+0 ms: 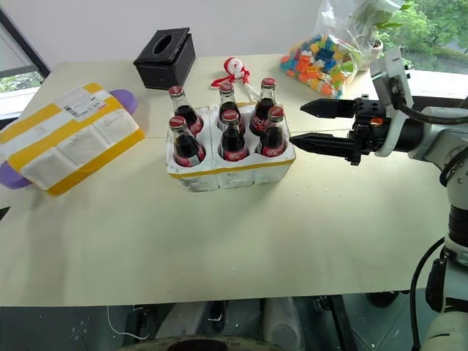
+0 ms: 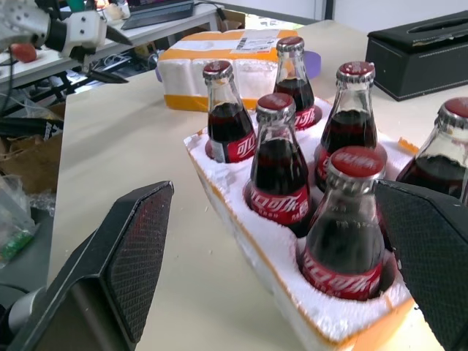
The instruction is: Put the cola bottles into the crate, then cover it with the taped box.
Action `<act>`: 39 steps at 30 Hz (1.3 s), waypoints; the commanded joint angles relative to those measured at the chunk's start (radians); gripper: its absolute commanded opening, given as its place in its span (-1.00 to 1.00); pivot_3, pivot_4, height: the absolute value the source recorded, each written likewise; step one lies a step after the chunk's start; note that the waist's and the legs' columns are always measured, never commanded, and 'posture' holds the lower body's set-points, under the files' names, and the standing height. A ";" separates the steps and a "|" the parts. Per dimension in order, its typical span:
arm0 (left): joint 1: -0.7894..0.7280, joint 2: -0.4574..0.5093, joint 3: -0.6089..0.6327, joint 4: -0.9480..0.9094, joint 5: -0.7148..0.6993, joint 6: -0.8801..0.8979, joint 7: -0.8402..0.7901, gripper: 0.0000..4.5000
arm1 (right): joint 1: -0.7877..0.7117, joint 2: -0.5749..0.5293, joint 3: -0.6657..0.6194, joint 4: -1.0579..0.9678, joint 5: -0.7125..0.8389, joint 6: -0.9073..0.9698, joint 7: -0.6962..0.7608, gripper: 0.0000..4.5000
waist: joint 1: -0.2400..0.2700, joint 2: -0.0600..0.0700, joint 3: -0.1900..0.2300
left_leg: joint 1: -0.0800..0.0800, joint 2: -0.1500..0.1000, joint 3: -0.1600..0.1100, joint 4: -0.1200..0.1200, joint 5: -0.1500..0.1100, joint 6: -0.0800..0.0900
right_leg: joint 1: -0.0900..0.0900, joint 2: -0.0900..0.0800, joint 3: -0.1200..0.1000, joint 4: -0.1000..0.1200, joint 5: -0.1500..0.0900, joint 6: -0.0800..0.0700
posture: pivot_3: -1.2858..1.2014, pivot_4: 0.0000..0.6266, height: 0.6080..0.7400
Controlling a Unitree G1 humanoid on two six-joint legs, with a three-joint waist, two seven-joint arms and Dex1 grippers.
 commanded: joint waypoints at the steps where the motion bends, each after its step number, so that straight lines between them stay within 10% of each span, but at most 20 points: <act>1: -0.064 0.021 -0.082 0.154 0.083 -0.142 0.091 1.00 | -0.025 -0.013 -0.032 0.007 -0.003 -0.025 -0.009 0.98 | 0.004 -0.001 -0.001 | 0.000 0.000 0.000 0.000 0.000 0.000 | 0.000 0.000 0.000 0.000 0.000 0.000 | 0.03 -0.52 0.88; 11: -0.502 -0.010 -0.482 0.677 0.288 -0.447 0.361 1.00 | -0.001 -0.051 -0.064 -0.022 0.016 -0.005 -0.019 0.98 | -0.007 -0.002 -0.001 | 0.000 -0.001 0.000 0.000 0.001 0.000 | -0.001 0.000 -0.001 0.002 0.002 0.004 | 0.03 -0.52 0.88; 24: -0.755 -0.032 -0.682 1.021 0.358 -0.585 0.512 1.00 | 0.081 -0.124 -0.119 -0.097 0.074 0.041 0.023 0.98 | -0.004 -0.001 -0.002 | 0.002 -0.001 0.002 -0.002 0.002 0.001 | -0.002 -0.001 -0.001 0.005 0.002 0.004 | 0.03 -0.52 0.88; 34: -0.832 -0.033 -0.736 1.063 0.363 -0.617 0.523 -0.80 | 0.127 -0.131 -0.153 -0.131 0.124 0.073 0.005 1.00 | 0.001 0.001 -0.004 | 0.002 -0.002 0.002 0.000 0.002 0.002 | 0.000 -0.002 -0.001 0.005 0.002 0.004 | 0.03 -0.52 0.88; 39: -0.865 0.004 -0.715 1.024 0.335 -0.623 0.520 -0.82 | 0.204 -0.150 -0.159 -0.156 0.065 0.007 0.025 1.00 | 0.001 0.000 -0.005 | 0.002 -0.002 0.002 0.001 0.002 0.002 | 0.000 -0.002 -0.001 0.006 0.002 0.004 | 0.03 -0.52 0.88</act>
